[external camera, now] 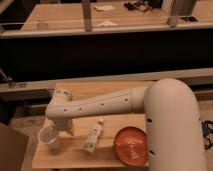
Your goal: Pick up the ceramic cup
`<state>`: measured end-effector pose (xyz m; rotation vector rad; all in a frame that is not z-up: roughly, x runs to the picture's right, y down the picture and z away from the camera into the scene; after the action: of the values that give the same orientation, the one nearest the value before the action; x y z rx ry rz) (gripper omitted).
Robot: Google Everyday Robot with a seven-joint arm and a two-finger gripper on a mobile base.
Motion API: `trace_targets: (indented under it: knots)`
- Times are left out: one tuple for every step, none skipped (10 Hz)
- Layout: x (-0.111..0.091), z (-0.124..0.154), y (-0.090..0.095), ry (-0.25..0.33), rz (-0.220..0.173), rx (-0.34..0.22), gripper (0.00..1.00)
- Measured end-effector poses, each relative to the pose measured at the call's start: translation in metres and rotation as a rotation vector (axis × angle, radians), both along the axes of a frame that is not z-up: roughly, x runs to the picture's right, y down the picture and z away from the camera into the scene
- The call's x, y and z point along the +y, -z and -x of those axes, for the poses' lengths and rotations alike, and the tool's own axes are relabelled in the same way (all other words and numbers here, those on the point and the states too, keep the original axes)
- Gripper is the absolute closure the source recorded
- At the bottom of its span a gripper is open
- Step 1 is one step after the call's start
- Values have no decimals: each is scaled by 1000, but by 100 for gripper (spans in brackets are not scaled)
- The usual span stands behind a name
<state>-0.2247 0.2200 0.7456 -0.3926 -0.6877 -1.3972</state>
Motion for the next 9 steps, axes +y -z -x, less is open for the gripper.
trace_targets:
  knots:
    - [-1, -1, 0, 1, 0, -1, 46]
    - [-2, -1, -1, 1, 1, -2, 59]
    - [-3, -2, -2, 6, 5, -3, 74]
    - [-6, -2, -2, 7, 5, -6, 86]
    - [-9, -4, -2, 10, 11, -4, 96]
    - [-15, -6, -2, 8, 7, -5, 98]
    - [-24, -11, 1, 10, 6, -3, 98]
    - [-37, -17, 8, 6, 6, -1, 98]
    - [-44, -18, 12, 7, 7, -4, 98]
